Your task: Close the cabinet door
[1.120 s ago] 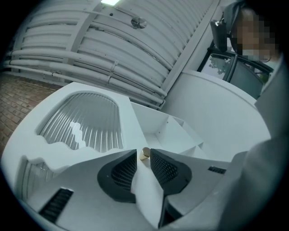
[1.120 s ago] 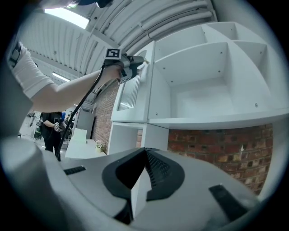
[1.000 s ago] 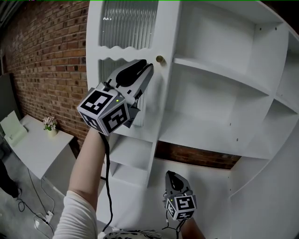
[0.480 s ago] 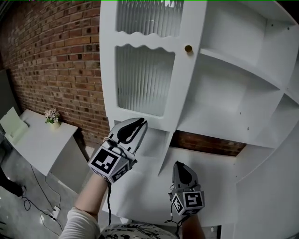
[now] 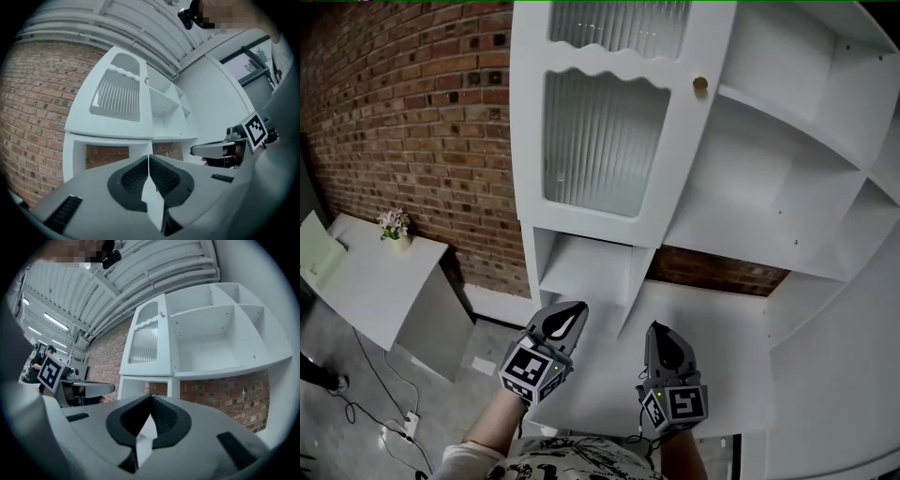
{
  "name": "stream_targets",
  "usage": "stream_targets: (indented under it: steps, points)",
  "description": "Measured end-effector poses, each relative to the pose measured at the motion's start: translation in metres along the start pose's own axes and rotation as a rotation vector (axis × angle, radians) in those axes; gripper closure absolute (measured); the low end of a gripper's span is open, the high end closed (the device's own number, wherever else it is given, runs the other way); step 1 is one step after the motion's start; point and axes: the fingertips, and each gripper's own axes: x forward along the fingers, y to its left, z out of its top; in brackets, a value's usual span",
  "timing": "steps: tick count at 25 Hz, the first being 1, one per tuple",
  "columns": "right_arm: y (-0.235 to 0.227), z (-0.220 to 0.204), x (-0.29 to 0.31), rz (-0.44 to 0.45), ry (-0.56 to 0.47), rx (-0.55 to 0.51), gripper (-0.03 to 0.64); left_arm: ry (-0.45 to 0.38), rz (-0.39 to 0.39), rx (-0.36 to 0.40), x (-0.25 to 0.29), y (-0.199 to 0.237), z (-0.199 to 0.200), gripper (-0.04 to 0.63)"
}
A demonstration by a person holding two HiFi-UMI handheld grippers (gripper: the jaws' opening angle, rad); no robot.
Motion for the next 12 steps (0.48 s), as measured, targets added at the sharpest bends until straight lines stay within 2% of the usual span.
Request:
stream_targets:
  steps: [1,6,12]
  points:
    - [0.003,-0.002,-0.001,0.002,0.003,0.001,0.614,0.004,-0.004,-0.013,-0.003,-0.001,-0.003,0.591]
    - [0.018,-0.004,-0.003,0.02,-0.003,0.008,0.615,-0.021,-0.014,-0.039,-0.016,0.0,0.002,0.591]
    - [0.033,-0.008,0.003,0.034,0.021,-0.017,0.615,-0.005,-0.04,-0.021,-0.021,-0.002,0.0,0.591]
